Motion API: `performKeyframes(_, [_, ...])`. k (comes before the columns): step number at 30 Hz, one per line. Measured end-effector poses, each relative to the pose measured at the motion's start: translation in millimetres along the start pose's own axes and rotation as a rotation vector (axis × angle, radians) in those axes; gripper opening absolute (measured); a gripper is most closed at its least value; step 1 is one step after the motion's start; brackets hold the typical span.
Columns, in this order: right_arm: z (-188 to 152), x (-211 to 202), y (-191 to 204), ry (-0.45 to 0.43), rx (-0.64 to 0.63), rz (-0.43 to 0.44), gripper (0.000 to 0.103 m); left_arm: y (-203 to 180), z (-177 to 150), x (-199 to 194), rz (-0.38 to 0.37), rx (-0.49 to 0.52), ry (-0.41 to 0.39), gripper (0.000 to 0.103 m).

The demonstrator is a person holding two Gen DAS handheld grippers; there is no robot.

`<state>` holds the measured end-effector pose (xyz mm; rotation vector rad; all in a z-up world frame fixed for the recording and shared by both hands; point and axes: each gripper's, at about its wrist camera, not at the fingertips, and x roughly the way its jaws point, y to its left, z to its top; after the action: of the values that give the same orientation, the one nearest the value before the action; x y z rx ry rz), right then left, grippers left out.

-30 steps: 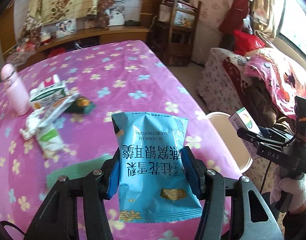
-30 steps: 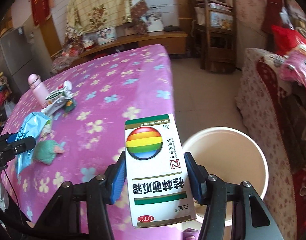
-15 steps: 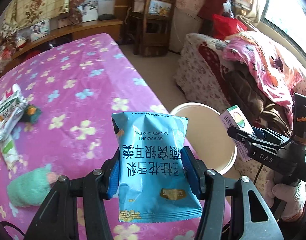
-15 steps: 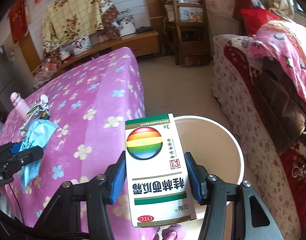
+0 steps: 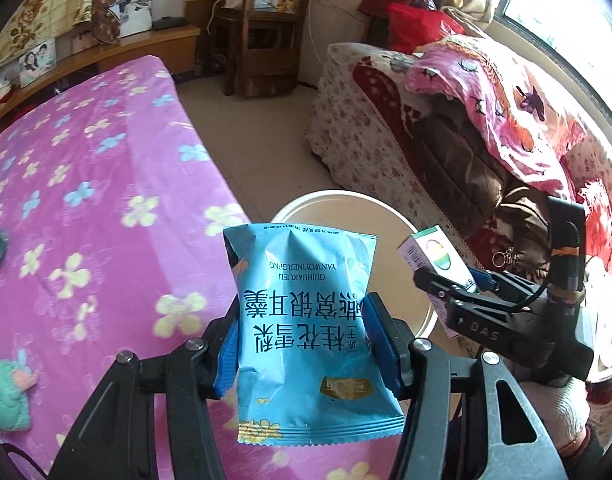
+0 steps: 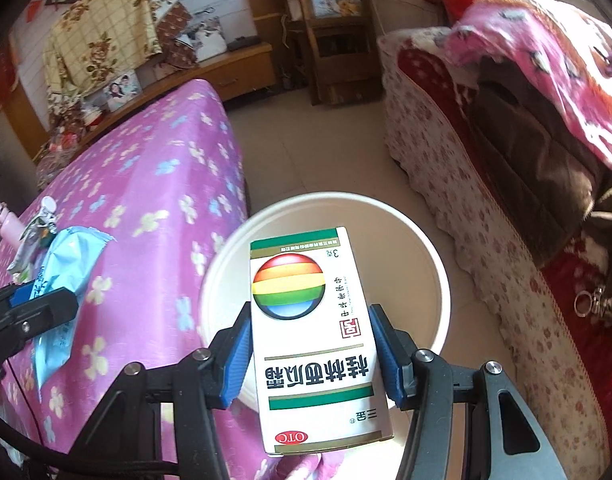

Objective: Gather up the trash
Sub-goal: 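Carry both items over the white bucket and open both tools to drop them, then move both open tools back over the table toward the green towel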

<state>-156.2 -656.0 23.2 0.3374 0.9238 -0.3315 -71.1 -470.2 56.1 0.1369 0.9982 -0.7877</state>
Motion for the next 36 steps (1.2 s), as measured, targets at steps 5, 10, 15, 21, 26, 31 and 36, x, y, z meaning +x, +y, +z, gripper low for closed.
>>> performKeyframes(5, [-3.8,13.8,-9.7,0.021,0.026,-0.007,0.058,-5.3,2.7,11.2,-0.020,0.001,0.011,0.060])
performKeyframes(10, [-5.3,25.0,-16.0,0.040,0.045,-0.014,0.058,-5.6,3.8,18.2,-0.041,0.000,0.017,0.062])
performKeyframes(15, [-5.9,30.8,-21.3,0.049,0.070,-0.014,0.059,-1.5,4.5,22.5,-0.062,-0.021,0.024,0.064])
performKeyframes(21, [-5.3,39.1,-32.2,0.074,0.155,0.038,0.060,-0.8,5.0,26.1,-0.087,-0.032,0.032,0.072])
performKeyframes(26, [-7.7,37.6,-34.9,0.068,0.168,0.044,0.066,2.6,4.8,25.1,-0.098,-0.050,0.029,0.077])
performKeyframes(31, [-7.9,34.8,-33.5,0.064,0.163,0.044,0.066,7.8,2.5,19.8,-0.080,-0.055,0.020,0.078])
performKeyframes(36, [-8.0,28.7,-24.8,0.052,0.130,0.029,0.066,12.6,1.2,12.8,-0.030,-0.044,0.003,0.078])
